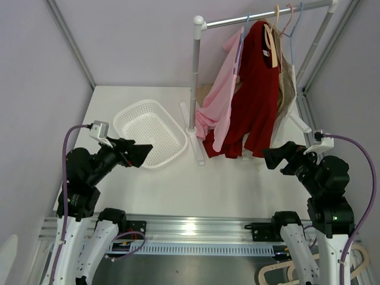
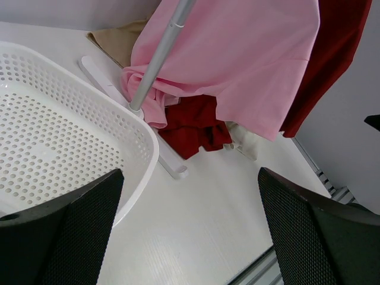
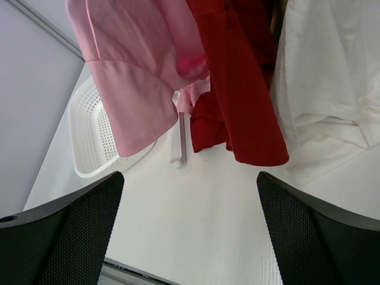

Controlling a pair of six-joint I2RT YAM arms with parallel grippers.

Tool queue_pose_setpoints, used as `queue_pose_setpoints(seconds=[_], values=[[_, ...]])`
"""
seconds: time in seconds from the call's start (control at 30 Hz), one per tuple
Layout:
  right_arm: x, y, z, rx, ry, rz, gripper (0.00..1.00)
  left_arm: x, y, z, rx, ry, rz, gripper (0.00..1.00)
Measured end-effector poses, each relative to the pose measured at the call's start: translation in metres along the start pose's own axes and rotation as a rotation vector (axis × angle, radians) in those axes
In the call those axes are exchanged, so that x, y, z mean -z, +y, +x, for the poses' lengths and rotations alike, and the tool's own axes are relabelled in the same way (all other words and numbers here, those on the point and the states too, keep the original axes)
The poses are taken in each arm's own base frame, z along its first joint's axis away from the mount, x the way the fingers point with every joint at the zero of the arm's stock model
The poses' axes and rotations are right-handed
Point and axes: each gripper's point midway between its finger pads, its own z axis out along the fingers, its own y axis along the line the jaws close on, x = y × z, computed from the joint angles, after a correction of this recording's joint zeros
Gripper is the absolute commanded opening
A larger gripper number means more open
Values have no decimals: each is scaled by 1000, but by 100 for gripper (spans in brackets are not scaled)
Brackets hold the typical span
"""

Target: Remove the t-shirt from the hanger

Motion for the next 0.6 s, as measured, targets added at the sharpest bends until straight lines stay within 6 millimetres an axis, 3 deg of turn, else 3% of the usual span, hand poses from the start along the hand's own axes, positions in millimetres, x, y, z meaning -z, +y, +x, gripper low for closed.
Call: queue_pose_setpoints(seconds=[0.27, 0.47, 0.6], values=[[-8, 12, -10, -1, 16, -50, 100, -3, -2, -1, 0, 4, 17, 99], [-46, 40, -65, -9, 21, -100, 99, -17, 9, 6, 35, 51, -14, 100], [-75, 62, -84, 22, 36, -116, 99, -17, 13, -1, 37, 47, -53, 100]])
